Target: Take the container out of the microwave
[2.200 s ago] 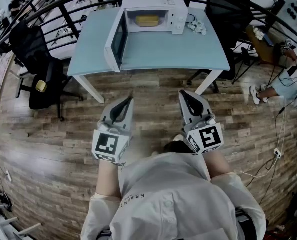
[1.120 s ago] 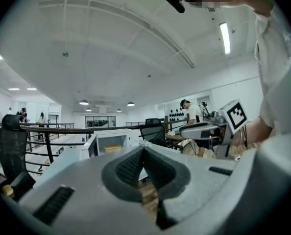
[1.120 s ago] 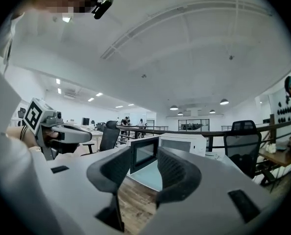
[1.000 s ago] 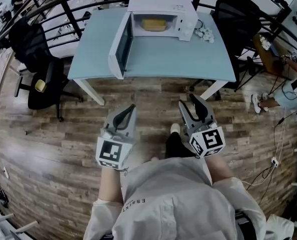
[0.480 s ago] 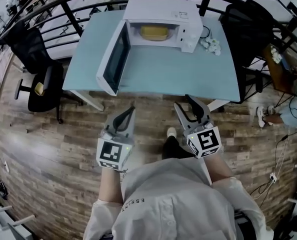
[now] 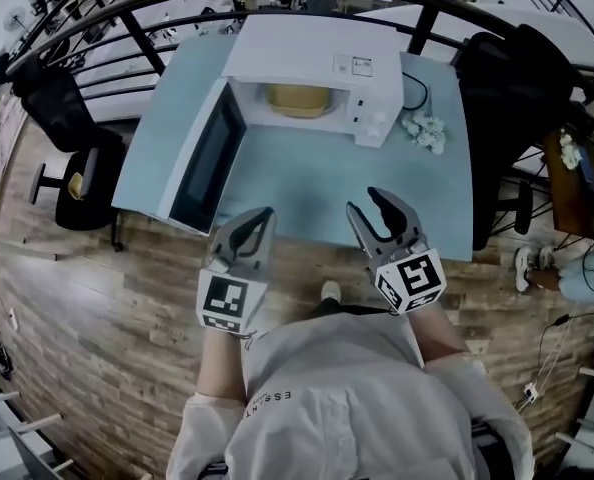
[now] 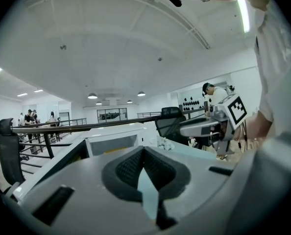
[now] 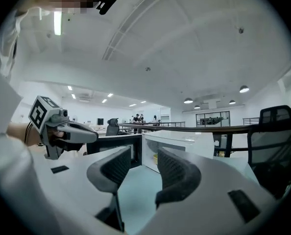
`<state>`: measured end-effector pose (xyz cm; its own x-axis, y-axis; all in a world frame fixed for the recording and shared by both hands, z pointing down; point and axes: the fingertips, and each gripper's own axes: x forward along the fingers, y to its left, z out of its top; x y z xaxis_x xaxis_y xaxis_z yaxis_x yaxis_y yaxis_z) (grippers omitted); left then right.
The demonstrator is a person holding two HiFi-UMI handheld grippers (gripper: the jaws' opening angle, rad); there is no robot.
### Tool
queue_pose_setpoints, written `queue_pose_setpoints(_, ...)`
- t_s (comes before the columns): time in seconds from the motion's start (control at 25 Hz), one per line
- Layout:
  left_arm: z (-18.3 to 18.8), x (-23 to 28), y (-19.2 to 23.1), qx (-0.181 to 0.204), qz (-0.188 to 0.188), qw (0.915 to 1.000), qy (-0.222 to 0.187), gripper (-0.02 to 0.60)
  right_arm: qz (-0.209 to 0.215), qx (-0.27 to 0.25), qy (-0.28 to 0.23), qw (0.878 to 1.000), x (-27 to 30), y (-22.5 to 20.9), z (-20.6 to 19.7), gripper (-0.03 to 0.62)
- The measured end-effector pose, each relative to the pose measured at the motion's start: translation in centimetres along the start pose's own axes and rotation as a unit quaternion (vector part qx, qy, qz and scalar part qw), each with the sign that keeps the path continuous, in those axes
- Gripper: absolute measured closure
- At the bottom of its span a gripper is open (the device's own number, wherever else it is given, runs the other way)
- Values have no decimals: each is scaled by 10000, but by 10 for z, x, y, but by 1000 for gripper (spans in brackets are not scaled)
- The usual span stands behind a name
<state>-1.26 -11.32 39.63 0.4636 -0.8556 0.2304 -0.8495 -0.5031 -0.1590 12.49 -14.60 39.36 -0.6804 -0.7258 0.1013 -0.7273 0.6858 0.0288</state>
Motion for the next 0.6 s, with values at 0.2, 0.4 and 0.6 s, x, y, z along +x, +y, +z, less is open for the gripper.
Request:
queue_pose_setpoints(0.2, 6, 47, 10, -71, 139, 9999, 71, 588, 230, -250, 127, 9993, 28, -38, -7, 431)
queue_pose_setpoints(0.4, 4, 75, 26, -113, 208, 9995, 186, 588, 430, -395, 415, 9974, 65, -59, -17, 431)
queue_pose_setpoints(0.6, -3, 89, 48, -180, 229, 9993, 240, 588, 613, -626, 745, 9934, 102, -59, -25, 431)
